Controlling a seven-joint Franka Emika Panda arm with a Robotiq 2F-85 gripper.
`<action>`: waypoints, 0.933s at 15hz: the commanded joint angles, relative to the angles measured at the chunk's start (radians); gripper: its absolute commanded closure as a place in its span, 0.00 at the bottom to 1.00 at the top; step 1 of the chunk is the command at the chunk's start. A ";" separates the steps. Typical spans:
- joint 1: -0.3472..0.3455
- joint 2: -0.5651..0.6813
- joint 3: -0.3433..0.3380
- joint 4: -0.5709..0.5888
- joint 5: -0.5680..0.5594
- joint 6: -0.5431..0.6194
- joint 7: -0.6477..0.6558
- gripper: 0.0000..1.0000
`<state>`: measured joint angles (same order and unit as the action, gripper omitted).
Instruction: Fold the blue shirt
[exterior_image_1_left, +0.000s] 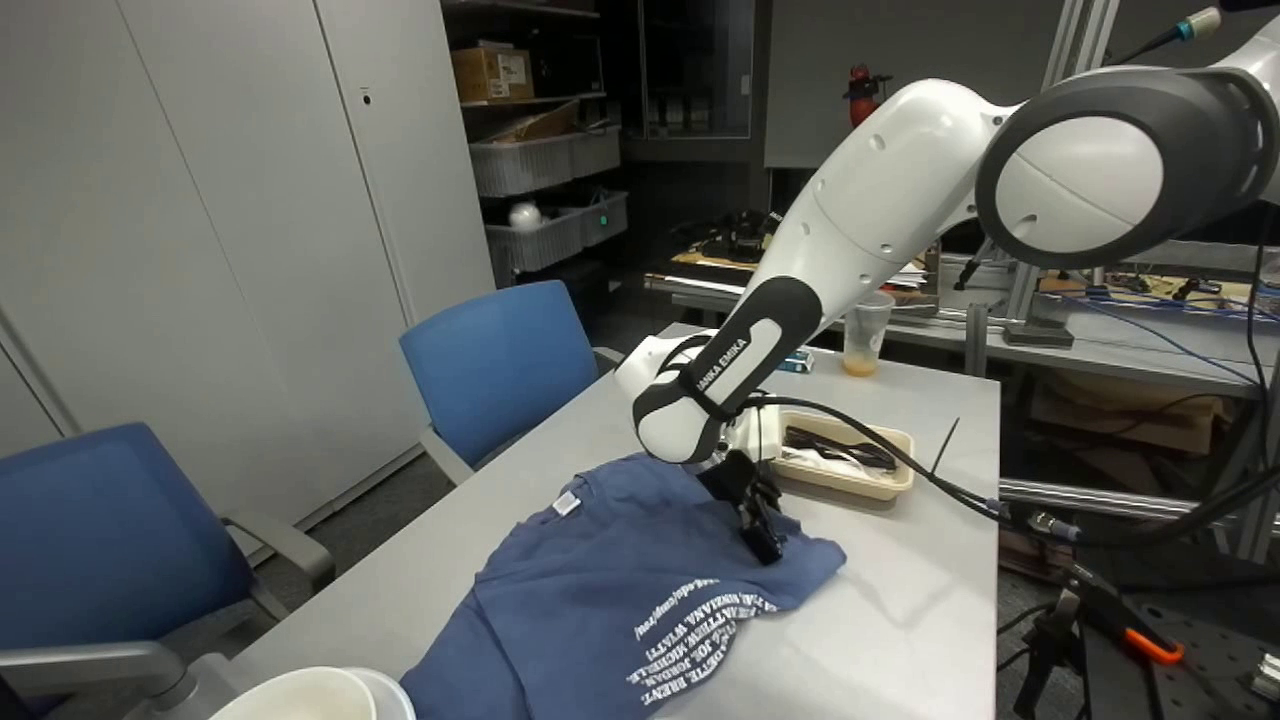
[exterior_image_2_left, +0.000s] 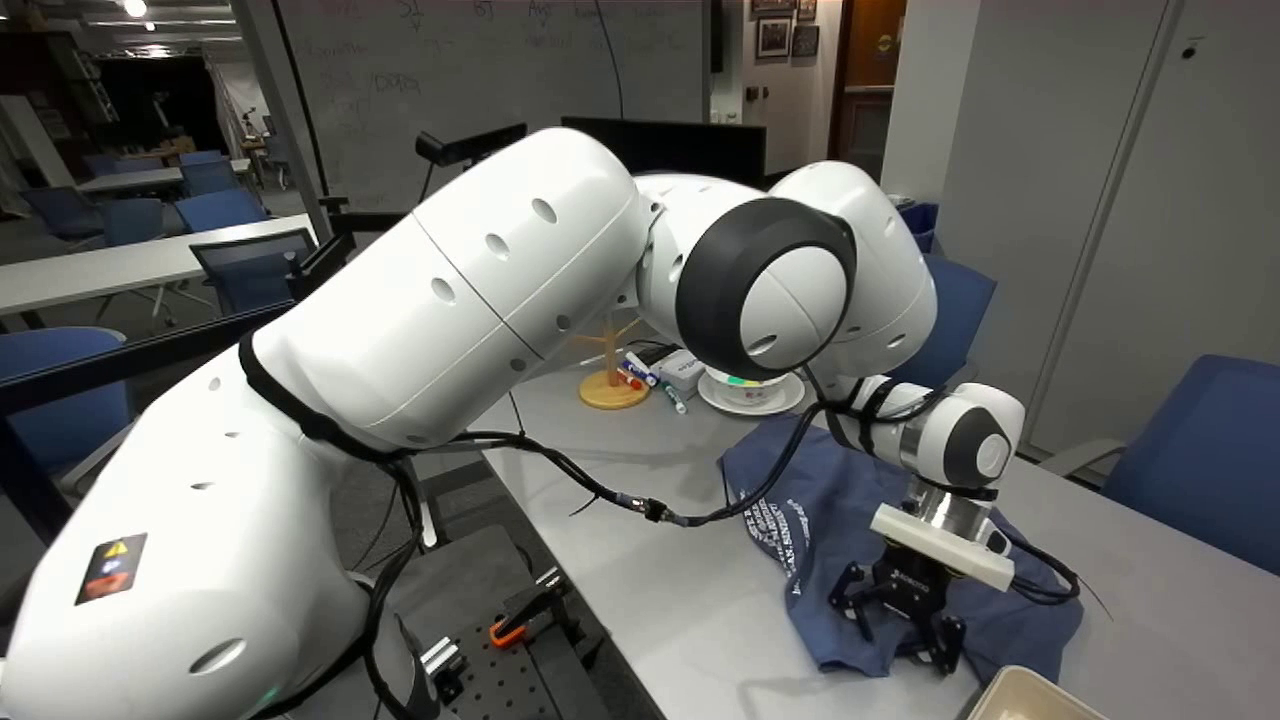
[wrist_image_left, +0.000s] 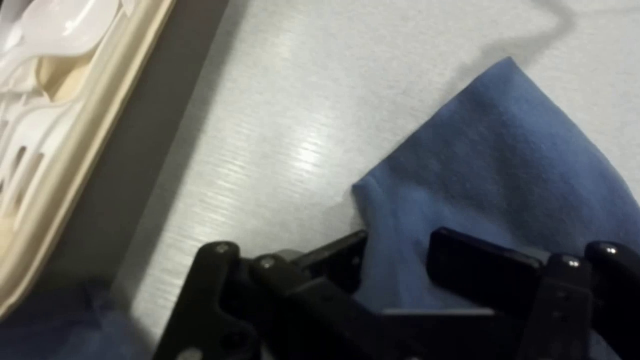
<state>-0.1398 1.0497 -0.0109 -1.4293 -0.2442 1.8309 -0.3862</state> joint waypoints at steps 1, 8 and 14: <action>0.021 0.013 -0.024 0.009 -0.019 0.022 0.032 0.31; 0.024 0.003 -0.047 0.031 -0.044 0.051 0.069 0.20; 0.034 -0.032 -0.067 -0.007 -0.057 0.162 0.149 0.42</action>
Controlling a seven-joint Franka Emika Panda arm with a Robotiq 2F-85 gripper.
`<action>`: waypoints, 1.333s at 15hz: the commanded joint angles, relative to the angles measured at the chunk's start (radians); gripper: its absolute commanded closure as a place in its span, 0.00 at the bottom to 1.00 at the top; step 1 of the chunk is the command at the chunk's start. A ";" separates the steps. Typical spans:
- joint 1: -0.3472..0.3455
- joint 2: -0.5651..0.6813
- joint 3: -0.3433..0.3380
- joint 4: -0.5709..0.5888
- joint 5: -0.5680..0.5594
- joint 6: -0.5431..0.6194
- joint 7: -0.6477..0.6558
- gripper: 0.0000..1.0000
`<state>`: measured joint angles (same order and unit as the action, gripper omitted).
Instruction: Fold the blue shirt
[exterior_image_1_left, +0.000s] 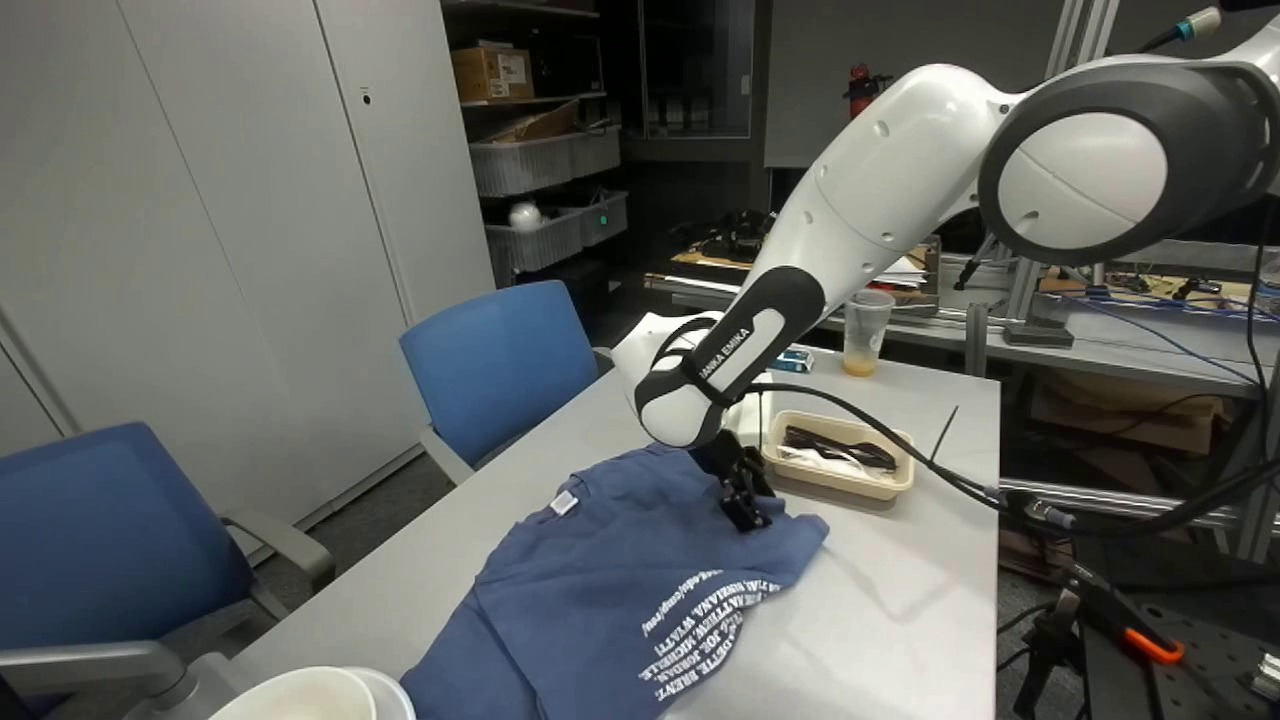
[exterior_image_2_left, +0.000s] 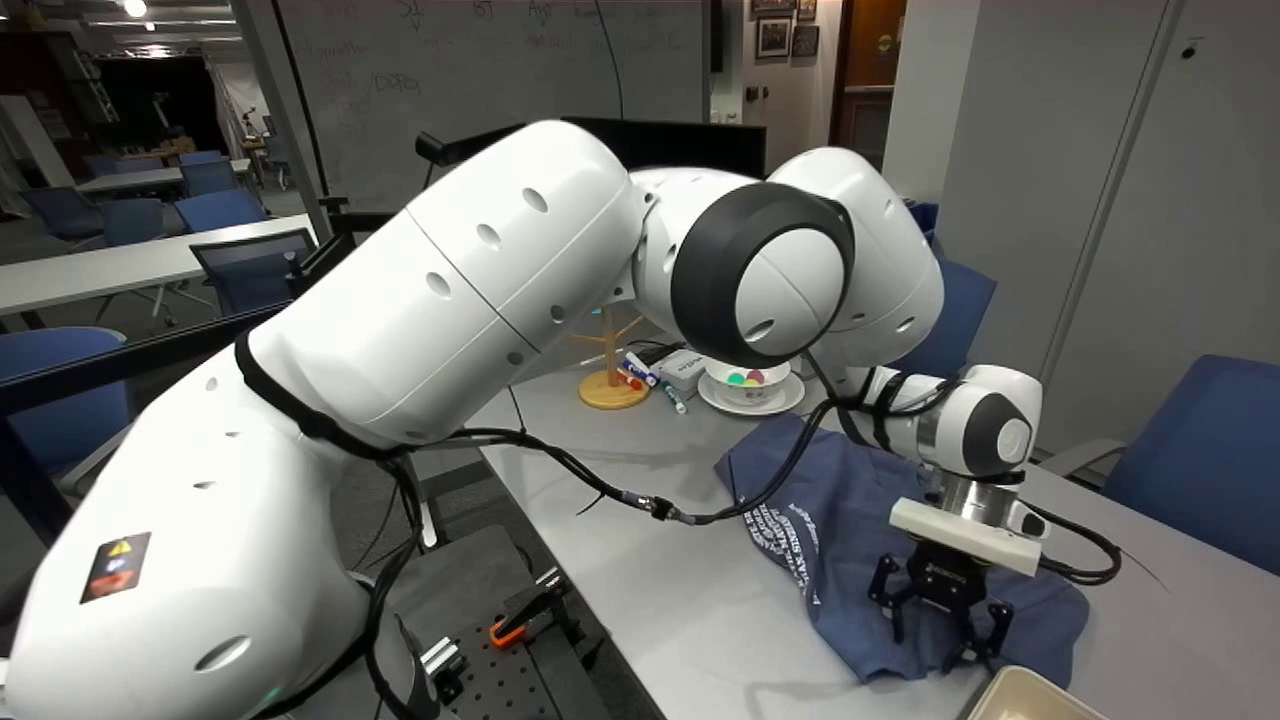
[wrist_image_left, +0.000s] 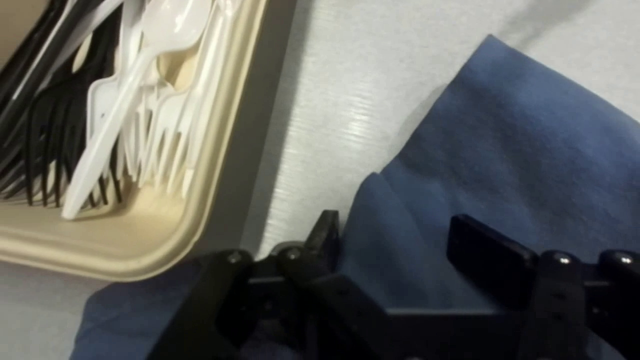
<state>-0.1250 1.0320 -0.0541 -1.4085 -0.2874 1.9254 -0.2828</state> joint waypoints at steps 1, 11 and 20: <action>0.025 -0.018 -0.031 -0.034 -0.020 0.081 0.056 0.40; 0.044 -0.089 -0.060 -0.133 -0.059 0.182 0.092 0.30; 0.057 -0.166 -0.062 -0.253 -0.073 0.222 0.120 0.44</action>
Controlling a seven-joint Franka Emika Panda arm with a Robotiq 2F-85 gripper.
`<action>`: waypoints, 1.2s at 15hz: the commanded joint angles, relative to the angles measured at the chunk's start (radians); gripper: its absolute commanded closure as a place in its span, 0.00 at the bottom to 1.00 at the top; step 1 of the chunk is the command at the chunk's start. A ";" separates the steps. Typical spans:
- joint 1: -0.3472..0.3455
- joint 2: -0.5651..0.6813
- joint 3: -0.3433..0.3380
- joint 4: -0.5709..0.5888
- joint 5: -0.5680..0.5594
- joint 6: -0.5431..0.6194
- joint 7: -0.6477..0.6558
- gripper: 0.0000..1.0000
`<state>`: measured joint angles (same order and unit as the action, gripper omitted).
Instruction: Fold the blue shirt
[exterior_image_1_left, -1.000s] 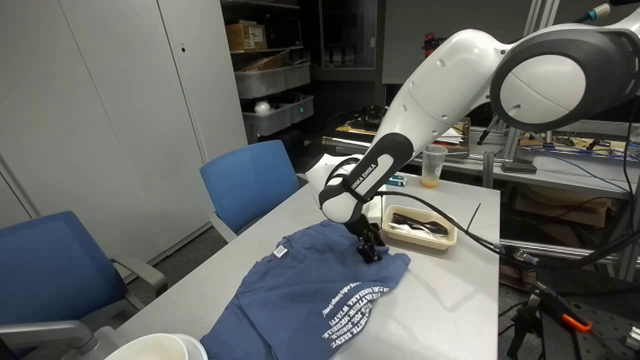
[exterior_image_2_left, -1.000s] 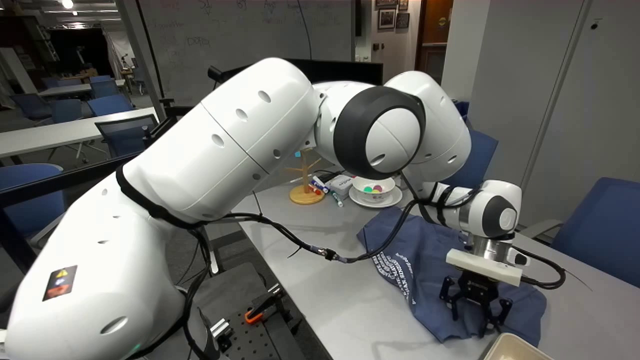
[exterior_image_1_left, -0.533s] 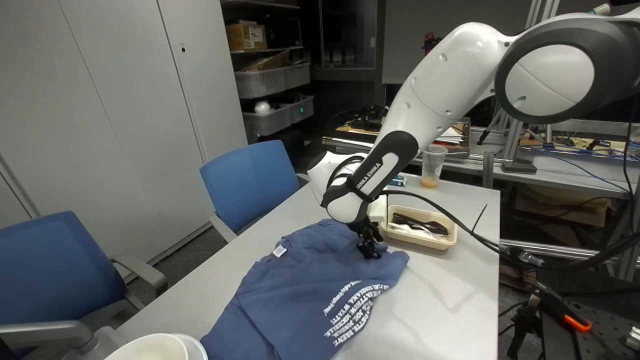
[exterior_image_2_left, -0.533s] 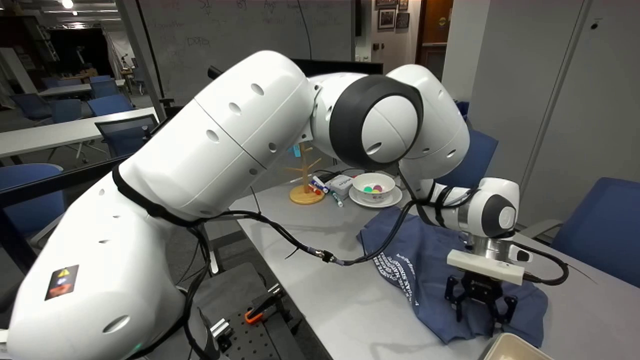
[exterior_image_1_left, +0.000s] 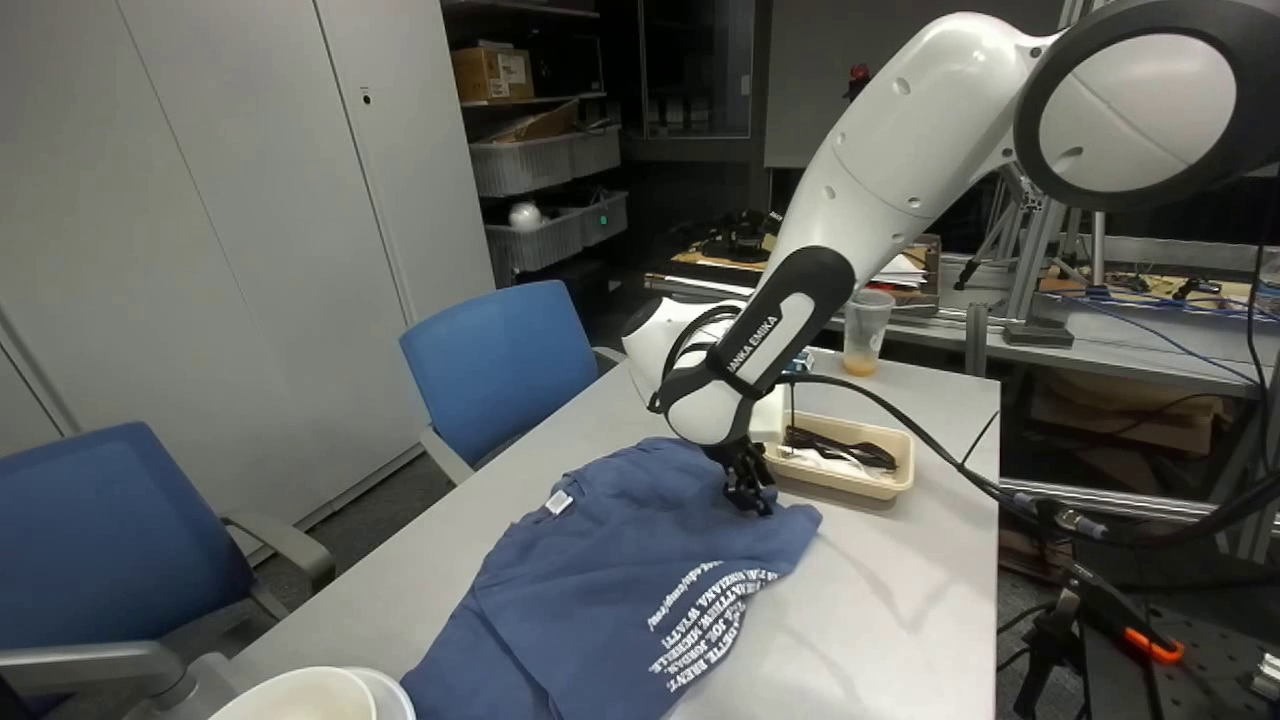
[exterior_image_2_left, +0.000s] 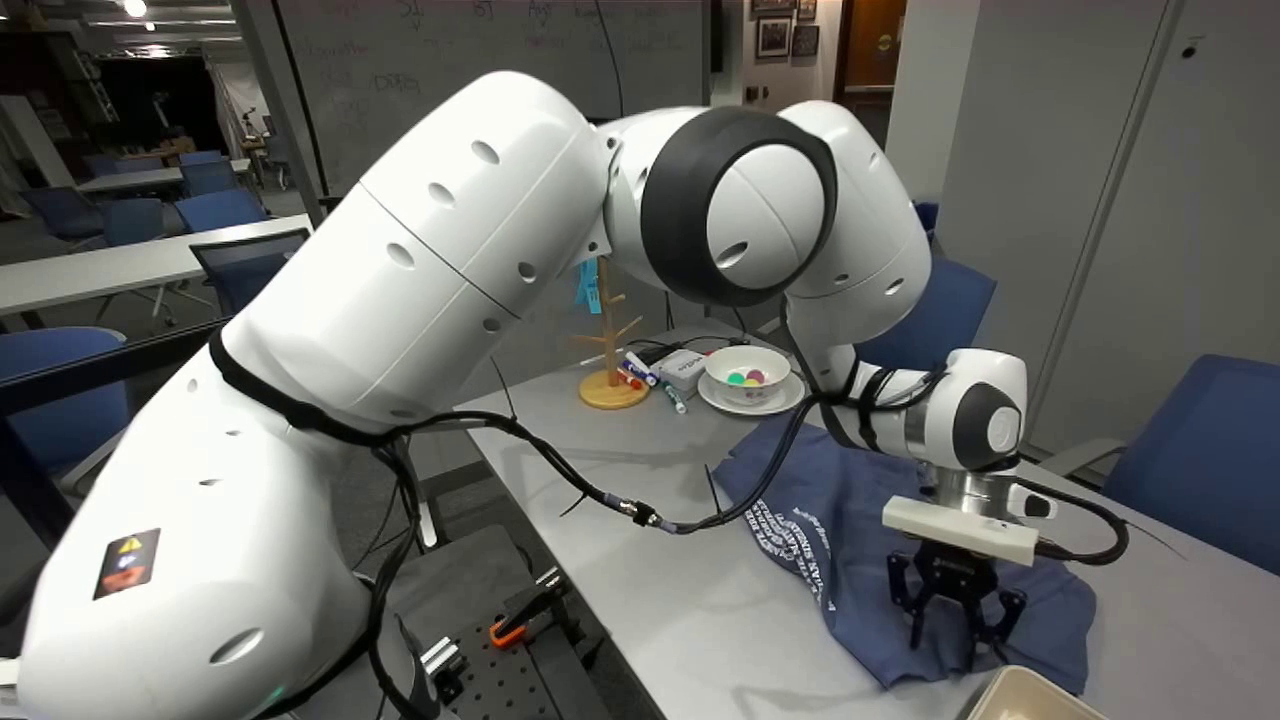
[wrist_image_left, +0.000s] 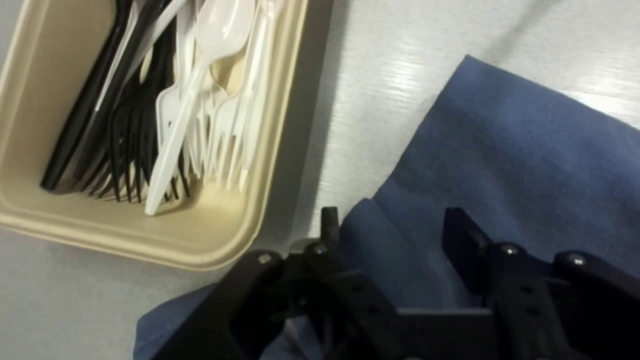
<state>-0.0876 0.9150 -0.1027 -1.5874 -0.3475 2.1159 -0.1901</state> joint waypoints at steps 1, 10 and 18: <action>0.023 -0.055 -0.015 -0.087 -0.016 0.036 0.033 0.44; 0.037 -0.083 -0.016 -0.148 -0.015 0.057 0.073 0.90; 0.065 -0.090 -0.048 -0.176 -0.033 0.128 0.172 0.99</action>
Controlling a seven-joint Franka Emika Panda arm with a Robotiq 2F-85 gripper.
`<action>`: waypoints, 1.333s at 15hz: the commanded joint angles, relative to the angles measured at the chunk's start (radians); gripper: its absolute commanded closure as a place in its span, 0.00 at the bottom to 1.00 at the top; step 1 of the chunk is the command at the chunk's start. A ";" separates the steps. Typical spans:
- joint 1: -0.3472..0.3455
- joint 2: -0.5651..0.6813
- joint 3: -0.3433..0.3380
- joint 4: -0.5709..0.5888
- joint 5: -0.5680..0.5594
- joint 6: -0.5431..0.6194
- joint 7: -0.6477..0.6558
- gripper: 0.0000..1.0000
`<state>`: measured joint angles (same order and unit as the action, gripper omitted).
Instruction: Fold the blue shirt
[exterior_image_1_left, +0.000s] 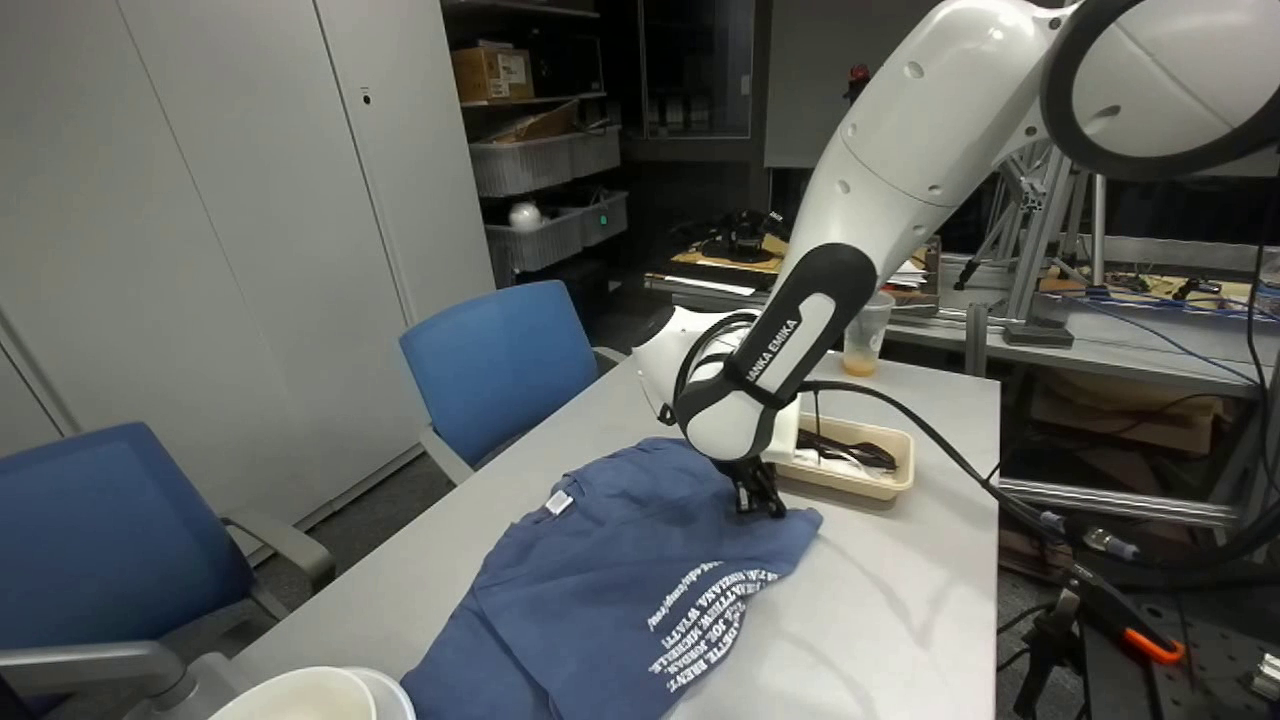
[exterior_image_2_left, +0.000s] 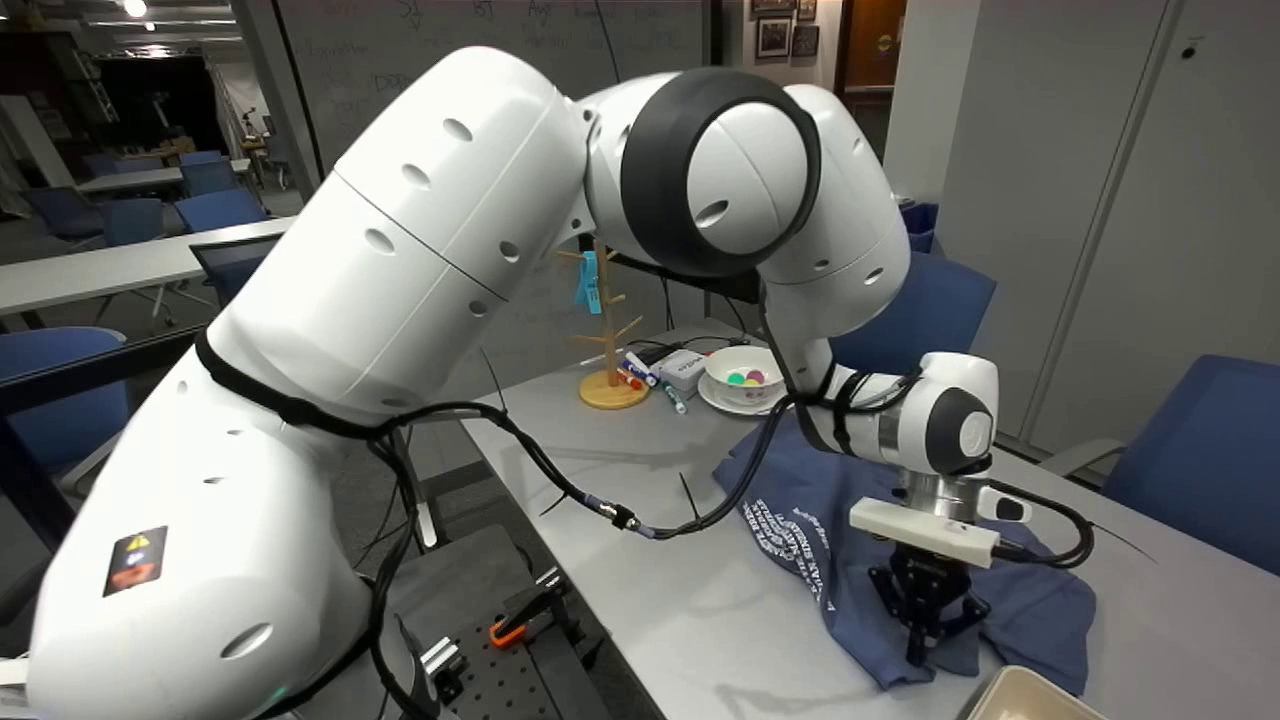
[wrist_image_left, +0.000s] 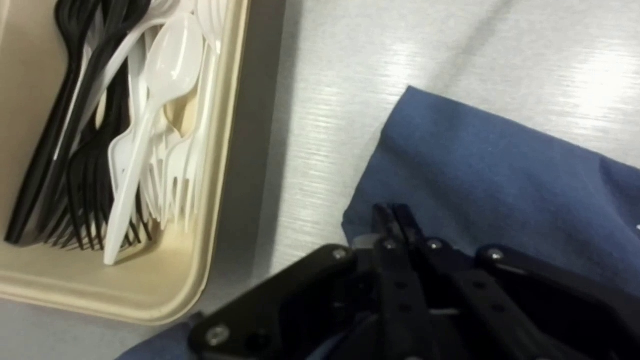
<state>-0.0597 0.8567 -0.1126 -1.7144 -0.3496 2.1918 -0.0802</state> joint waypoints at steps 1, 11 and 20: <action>0.052 -0.032 -0.057 -0.054 -0.052 0.077 0.093 0.99; 0.195 -0.162 -0.180 0.007 -0.352 0.101 0.354 0.99; 0.169 -0.178 -0.146 -0.007 -0.347 0.199 0.463 0.99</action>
<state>0.1219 0.6965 -0.2682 -1.7008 -0.6826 2.3395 0.3362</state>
